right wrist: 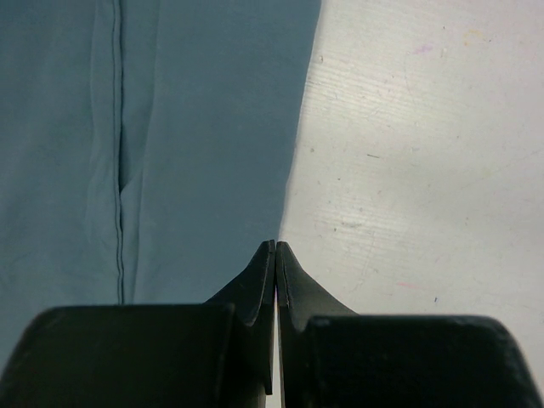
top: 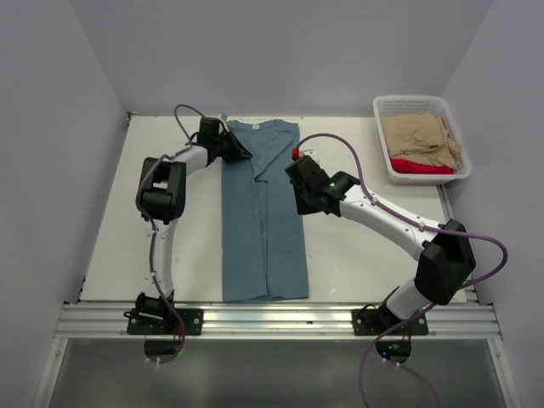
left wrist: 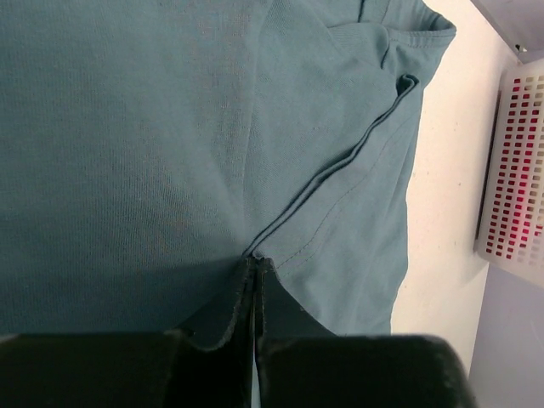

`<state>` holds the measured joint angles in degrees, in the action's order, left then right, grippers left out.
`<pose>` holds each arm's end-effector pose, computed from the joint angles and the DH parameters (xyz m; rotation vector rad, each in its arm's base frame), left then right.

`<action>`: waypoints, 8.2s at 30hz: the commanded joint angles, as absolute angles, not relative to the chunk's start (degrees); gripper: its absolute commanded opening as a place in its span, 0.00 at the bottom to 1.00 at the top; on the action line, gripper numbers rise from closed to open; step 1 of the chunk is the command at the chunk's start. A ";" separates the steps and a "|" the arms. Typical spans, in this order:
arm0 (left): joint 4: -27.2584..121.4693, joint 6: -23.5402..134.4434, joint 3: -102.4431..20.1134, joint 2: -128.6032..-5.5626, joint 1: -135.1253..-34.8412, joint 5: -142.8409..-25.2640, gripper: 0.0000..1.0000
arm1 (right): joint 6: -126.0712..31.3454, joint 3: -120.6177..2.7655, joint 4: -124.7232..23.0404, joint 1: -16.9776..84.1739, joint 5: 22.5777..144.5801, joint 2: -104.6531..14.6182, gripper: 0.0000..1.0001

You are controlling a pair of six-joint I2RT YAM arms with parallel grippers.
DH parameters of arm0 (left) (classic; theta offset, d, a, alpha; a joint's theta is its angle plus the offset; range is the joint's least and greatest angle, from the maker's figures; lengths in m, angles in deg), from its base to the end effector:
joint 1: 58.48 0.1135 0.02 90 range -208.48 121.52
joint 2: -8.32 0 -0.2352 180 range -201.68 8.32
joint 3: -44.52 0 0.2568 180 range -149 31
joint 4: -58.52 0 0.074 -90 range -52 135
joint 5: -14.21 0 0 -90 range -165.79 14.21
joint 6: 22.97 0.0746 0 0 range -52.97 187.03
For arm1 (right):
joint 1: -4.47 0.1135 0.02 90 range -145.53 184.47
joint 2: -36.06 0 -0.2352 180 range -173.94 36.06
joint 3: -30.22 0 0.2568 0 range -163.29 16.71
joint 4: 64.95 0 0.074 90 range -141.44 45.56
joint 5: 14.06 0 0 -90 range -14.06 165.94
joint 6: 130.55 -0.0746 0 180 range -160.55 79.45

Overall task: Fold and stack the t-shirts
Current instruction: Fold the tshirt

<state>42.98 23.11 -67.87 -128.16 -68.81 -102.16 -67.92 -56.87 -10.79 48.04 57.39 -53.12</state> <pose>0.5189 -0.1283 0.0808 -0.4346 2.3432 -1.0018 0.2726 0.2266 0.2190 -0.2277 2.4714 0.1066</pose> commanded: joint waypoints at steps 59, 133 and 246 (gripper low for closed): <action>50.44 27.04 -60.94 -113.07 -80.37 -111.05 1.00 | -68.15 -55.45 -13.64 46.22 57.57 -50.25 0.11; 12.03 19.49 21.77 -39.57 -91.79 -100.67 0.79 | -99.70 -6.76 -31.31 59.32 84.38 -28.01 0.51; 40.69 38.20 -43.06 -98.44 -73.96 -67.79 1.00 | -65.69 -101.71 -9.61 31.37 52.74 -93.47 0.98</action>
